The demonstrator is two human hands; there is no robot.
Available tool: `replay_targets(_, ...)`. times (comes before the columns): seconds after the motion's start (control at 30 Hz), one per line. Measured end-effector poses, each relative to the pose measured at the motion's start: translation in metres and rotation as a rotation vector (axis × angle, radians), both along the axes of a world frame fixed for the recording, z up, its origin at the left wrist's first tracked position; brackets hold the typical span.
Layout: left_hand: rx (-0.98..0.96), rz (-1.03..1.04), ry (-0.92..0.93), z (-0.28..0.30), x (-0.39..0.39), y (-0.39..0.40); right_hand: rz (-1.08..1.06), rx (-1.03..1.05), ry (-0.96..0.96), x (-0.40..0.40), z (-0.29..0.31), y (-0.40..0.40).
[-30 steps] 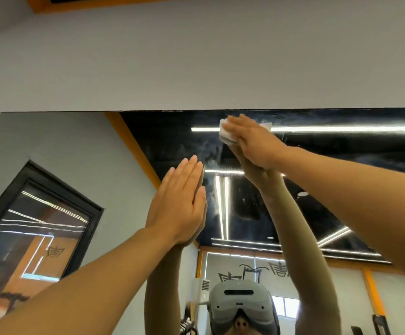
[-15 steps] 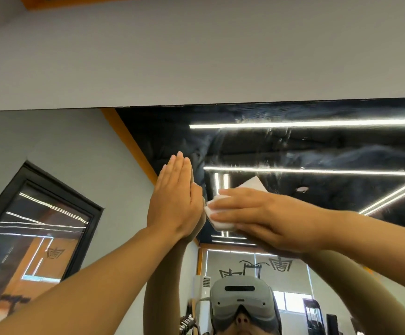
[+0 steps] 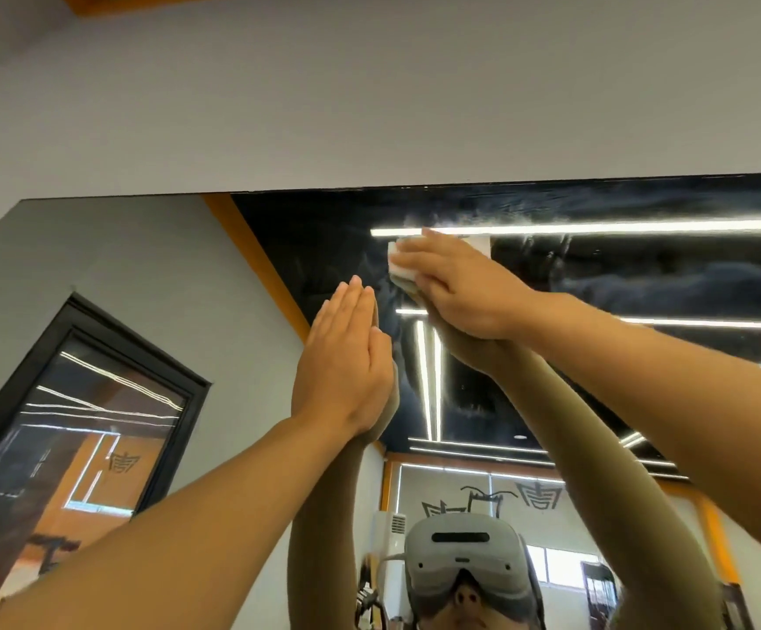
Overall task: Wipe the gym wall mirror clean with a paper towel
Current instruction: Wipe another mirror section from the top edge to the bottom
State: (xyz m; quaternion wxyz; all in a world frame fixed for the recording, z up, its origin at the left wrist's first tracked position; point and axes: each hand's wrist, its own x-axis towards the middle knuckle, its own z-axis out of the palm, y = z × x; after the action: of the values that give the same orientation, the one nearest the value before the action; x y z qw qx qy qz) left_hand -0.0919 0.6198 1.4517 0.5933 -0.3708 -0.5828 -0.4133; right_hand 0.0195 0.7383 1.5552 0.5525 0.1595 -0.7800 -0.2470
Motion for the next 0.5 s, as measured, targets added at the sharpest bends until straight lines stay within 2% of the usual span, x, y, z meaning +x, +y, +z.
replay_targets(0.1,0.024,-0.039,-0.010,0.000,-0.003,-0.001,0.016,0.102,-0.140,0.017,-0.045,0.021)
replay_targets(0.27,0.007,0.074,0.011,0.001,0.000,0.003,-0.104,0.267,-0.253,0.051,-0.105,0.057)
replay_targets(0.37,-0.050,0.136,0.103,0.002,0.001,0.005,-0.162,0.238,-0.270,0.061,-0.095,0.064)
replay_targets(0.5,-0.103,0.174,0.191,0.002,-0.002,0.006,-0.147,0.098,-0.065,0.072,-0.035,0.074)
